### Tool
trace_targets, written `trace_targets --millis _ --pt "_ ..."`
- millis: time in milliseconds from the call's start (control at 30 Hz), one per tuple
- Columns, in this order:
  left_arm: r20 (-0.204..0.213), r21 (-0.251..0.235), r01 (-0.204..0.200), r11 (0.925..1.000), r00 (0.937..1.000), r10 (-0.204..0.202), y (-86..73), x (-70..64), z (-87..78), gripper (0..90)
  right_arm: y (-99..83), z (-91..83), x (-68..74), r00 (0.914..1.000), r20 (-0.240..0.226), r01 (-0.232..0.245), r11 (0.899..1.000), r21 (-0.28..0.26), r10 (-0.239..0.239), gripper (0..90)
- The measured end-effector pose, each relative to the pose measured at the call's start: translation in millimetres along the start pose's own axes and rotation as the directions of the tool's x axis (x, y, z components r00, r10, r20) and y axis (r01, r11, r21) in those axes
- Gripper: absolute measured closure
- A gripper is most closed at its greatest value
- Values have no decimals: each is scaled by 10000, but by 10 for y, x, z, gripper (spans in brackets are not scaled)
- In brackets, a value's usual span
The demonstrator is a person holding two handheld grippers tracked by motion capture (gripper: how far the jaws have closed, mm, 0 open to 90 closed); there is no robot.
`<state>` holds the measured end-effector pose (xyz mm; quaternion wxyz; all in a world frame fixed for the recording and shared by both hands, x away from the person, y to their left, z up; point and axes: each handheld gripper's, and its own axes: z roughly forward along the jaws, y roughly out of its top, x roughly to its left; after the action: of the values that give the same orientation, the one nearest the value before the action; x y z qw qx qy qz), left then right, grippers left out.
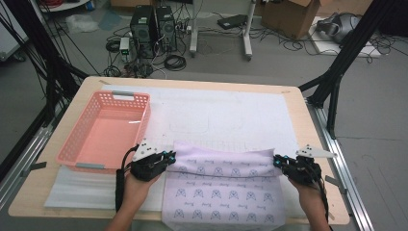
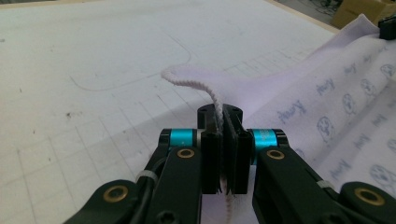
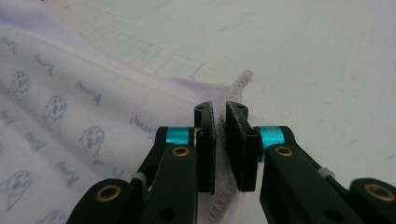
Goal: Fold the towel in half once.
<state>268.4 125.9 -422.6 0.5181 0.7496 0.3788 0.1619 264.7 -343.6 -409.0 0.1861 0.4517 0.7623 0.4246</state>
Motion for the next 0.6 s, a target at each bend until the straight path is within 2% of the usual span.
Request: trace_targets --millis 133,233,333,467,600 --pt "204 -140 16 9999 9998 -13 -89 -67 -120 857 -68 -140 88 9987 -440 259 9996 -68 -262 814" --pt "393 16 24 10000 9992 -24 -148 -108 -183 854 -129 -210 124 9974 -629 346 9994 -49 -349 816" --pt "338 285 -34 9996 9994 24 -221 -140 -221 853 -221 -239 148 9961 -856 212 9997 104 -202 822" --pt "131 669 94 9977 9999 -103 -310 -146 -242 853 -319 -237 190 9962 -857 171 9985 520 -126 833" --pt "84 909 187 9957 9998 -196 -400 -163 -270 849 -424 -259 241 9964 -815 321 9958 863 -251 834"
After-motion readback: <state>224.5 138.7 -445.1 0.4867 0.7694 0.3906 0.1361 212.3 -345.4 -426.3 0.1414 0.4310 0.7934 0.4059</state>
